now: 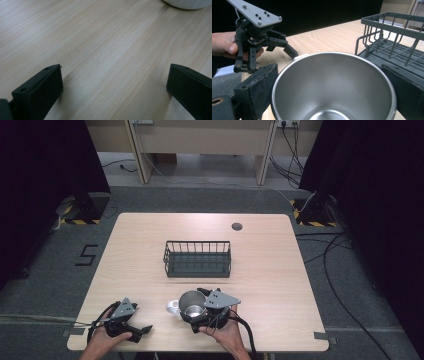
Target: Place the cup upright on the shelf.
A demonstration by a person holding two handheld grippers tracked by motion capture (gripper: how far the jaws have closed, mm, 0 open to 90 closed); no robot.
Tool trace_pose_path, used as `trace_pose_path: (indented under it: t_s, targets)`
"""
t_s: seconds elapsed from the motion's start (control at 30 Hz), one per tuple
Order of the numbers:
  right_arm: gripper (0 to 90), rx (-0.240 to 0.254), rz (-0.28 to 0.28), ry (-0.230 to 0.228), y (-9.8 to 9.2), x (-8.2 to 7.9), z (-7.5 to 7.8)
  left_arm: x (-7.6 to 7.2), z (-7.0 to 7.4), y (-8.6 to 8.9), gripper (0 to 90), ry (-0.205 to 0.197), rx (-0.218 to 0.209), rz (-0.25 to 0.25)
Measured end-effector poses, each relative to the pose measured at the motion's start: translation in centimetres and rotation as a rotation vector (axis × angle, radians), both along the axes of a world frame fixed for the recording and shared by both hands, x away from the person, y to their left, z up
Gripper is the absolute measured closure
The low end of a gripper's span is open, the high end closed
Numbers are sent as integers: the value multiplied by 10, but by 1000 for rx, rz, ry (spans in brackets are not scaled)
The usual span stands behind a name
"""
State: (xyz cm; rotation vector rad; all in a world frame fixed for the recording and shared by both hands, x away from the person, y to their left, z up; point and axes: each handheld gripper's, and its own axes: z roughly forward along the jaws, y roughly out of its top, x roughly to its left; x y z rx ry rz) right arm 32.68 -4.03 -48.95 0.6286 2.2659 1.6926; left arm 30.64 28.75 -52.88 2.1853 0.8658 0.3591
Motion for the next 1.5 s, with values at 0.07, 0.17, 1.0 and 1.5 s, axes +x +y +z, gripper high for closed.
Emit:
trace_pose_path:
  t_s: [0.07, 0.17, 1.0, 1.5]
  targets:
    - [52, 3, 0, -4, 1, 0, 0, 0, 0, 0, 0, 0, 0, 0]
    - [56, 8, -2, -13, 1, 0, 0, 0, 0, 0, 0, 0, 0, 0]
    - [62, 10, -62, -44, 6, 26, 51, 0, 0, 0, 0, 1, 1, -1]
    - [62, 16, -71, -24, 2, 47, 78, 0, 0, 0, 0, 0, 2, -1]
